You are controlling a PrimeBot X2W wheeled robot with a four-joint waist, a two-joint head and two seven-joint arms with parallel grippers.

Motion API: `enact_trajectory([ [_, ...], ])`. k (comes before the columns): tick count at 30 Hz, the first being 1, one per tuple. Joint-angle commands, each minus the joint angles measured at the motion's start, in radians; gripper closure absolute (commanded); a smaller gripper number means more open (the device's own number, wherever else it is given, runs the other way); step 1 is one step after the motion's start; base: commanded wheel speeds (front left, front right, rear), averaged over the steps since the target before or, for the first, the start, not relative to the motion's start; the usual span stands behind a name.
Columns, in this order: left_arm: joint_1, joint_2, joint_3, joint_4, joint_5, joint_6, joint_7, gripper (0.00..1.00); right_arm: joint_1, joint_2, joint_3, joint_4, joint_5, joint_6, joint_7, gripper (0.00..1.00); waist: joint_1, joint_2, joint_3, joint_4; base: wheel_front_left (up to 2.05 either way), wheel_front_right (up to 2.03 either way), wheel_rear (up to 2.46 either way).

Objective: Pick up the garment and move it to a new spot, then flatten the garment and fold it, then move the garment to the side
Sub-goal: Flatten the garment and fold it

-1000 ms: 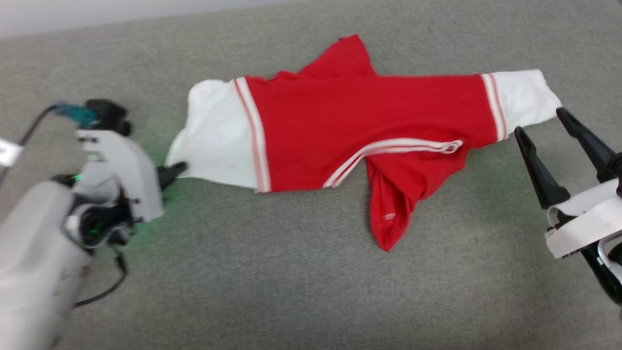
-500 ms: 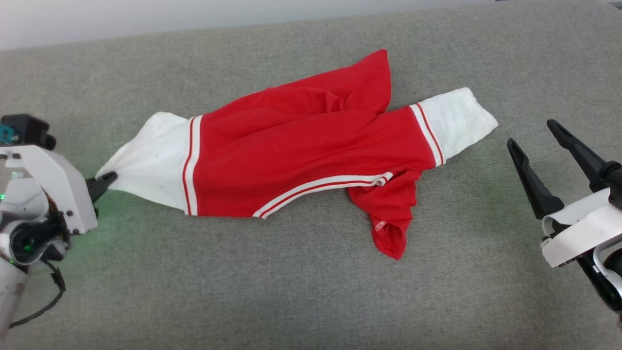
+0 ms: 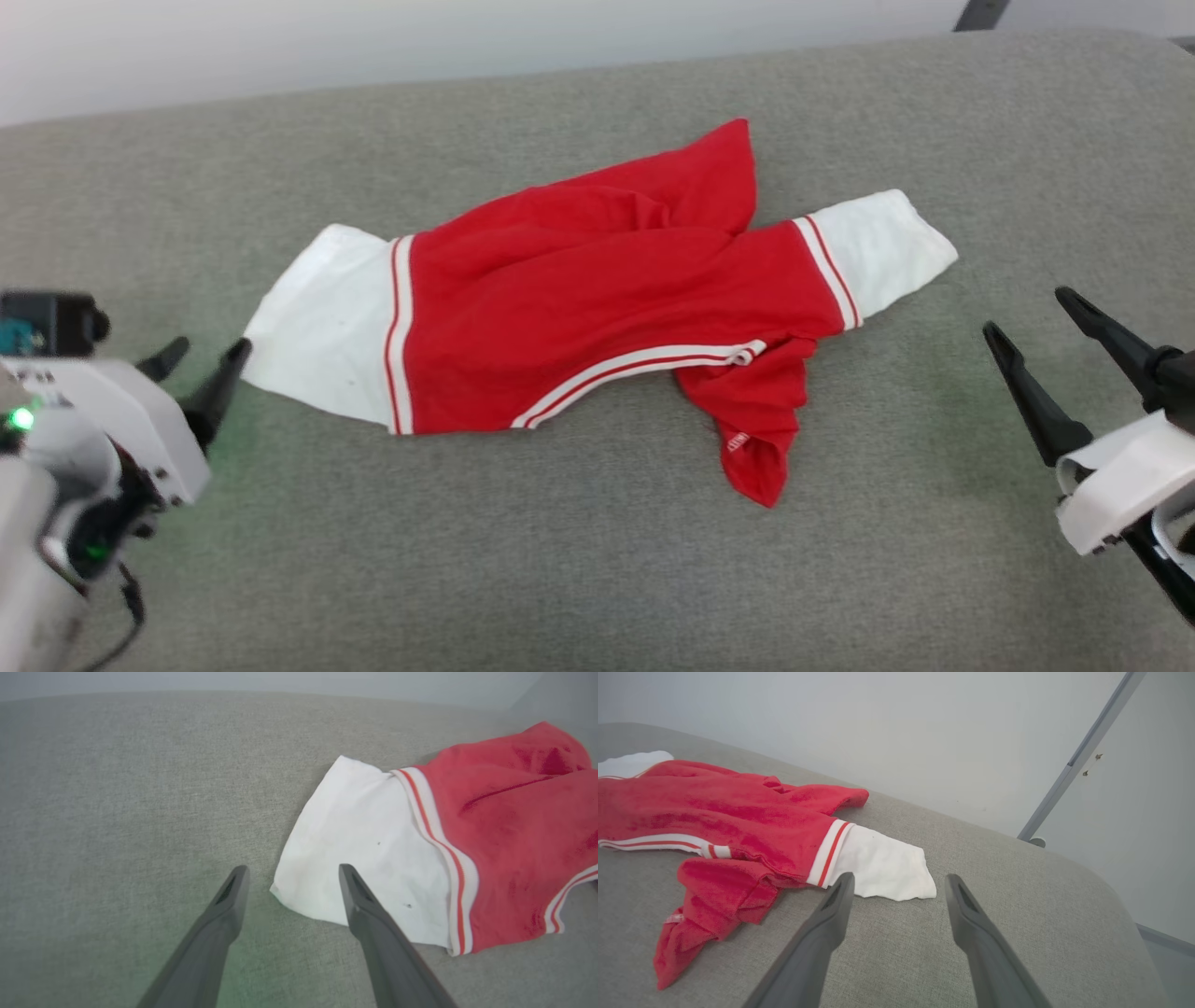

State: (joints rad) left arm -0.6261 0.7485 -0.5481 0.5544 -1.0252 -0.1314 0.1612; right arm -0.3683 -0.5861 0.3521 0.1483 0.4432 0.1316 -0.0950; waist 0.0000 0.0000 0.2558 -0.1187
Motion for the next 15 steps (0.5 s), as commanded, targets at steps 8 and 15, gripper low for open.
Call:
enact_trajectory([
  [8,0.153,-0.070,0.022,-0.093,0.070,0.041,-0.319,0.00,0.037,-0.107,0.046,0.016,0.055,-0.002,0.088,0.00,0.0000,0.0000,-0.026,0.103,0.00,0.00,0.00],
  [15,0.243,-0.141,0.034,-0.216,0.160,0.099,-0.420,0.00,-0.045,-0.267,0.209,0.020,0.131,-0.002,0.239,0.00,0.0000,0.0000,-0.010,0.183,0.00,0.00,0.00],
])
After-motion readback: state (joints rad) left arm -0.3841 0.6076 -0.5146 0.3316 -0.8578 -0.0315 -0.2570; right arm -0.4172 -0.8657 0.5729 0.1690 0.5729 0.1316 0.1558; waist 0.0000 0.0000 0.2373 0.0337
